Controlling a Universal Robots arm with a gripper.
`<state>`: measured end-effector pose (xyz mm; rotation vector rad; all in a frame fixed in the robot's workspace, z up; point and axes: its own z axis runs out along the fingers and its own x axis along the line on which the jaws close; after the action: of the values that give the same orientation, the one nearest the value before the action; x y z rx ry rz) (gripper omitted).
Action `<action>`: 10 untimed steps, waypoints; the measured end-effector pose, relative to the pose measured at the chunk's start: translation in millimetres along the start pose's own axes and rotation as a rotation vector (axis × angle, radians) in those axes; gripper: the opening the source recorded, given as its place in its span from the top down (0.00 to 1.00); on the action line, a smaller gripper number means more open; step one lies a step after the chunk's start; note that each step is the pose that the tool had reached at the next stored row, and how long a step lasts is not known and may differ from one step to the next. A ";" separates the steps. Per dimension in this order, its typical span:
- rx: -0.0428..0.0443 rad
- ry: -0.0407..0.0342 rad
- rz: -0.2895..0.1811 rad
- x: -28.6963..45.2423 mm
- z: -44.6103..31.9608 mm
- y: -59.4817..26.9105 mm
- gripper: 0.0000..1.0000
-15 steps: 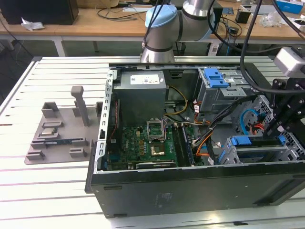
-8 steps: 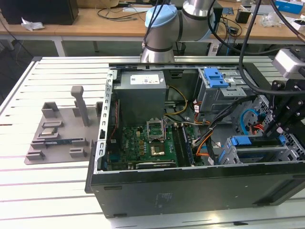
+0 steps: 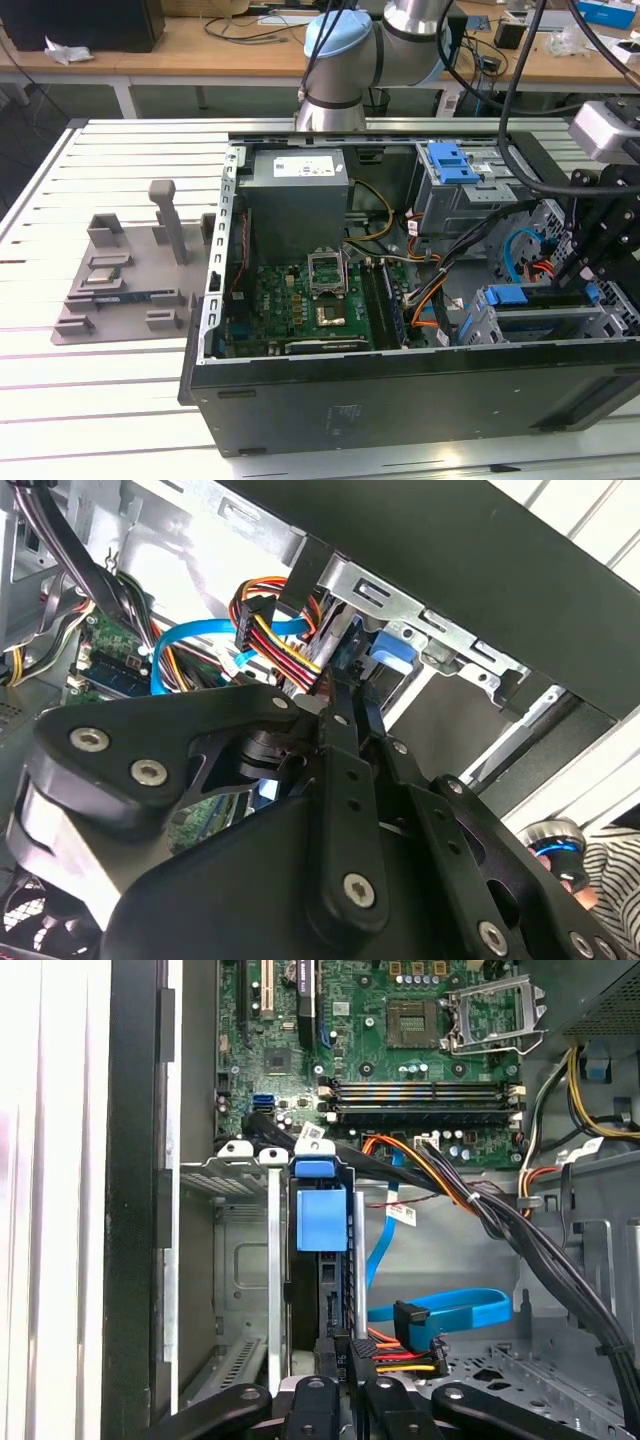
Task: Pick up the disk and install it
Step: 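Insert the first disk wire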
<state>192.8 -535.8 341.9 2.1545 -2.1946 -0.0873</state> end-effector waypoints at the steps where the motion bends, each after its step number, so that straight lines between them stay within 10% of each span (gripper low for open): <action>1: 0.0000 -0.0005 0.005 0.0 0.0 0.0 0.83; 10: -0.0017 -0.0021 0.022 0.1 -1.1 0.1 0.83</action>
<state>192.8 -536.0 342.9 2.1297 -2.2182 -0.0904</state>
